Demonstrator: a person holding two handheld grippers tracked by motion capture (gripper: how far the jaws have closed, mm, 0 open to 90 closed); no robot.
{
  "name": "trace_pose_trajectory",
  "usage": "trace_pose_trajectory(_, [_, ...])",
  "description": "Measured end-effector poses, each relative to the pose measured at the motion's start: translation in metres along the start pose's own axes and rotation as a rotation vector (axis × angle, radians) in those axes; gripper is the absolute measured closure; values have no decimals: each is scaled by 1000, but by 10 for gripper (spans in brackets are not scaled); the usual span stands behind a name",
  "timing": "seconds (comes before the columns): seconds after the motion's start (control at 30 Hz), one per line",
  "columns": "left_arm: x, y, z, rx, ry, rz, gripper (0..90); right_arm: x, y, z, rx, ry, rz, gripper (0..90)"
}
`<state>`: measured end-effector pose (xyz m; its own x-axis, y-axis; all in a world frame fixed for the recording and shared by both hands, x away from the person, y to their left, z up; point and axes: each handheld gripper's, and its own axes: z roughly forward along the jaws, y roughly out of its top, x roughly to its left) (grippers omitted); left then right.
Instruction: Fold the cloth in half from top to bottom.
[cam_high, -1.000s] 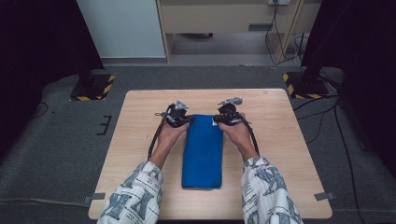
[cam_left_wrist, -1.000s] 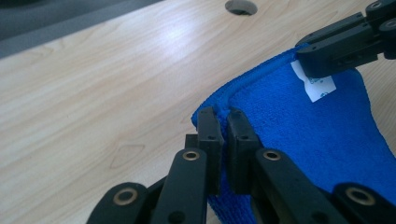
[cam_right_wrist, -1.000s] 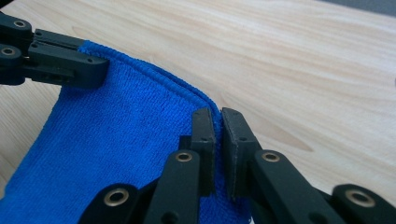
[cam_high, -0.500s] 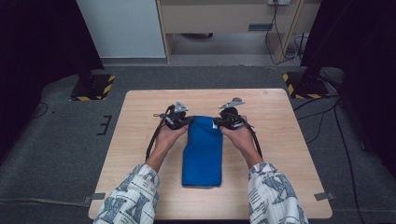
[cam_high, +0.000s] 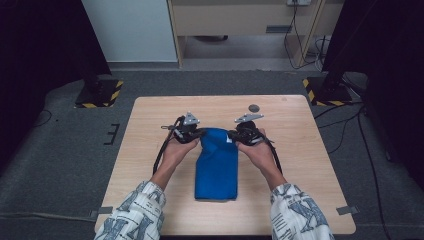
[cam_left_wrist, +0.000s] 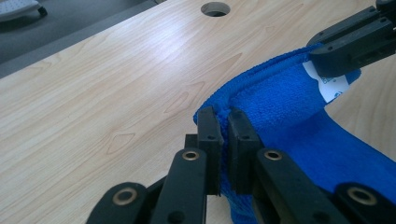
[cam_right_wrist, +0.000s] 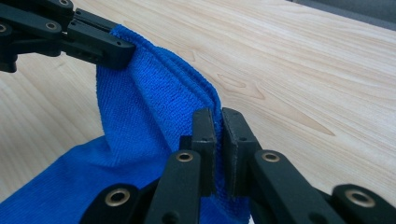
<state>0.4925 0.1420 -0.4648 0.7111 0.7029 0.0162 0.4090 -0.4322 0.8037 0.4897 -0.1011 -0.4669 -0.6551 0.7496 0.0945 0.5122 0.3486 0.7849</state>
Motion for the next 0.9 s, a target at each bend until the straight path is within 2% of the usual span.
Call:
trace_pose_trajectory(0.2, [-8, 1, -9, 2, -5, 23, 850, 7, -4, -13, -16, 3, -16, 847])
trace_pose_trajectory(0.63, [-17, -5, -20, -11, -42, 10, 849, 15, -9, -26, -19, 20, -40, 847])
trace_pose_trajectory(0.9, [-18, -7, -23, -13, -45, 3, 847, 15, -10, -28, -16, 22, -39, 847])
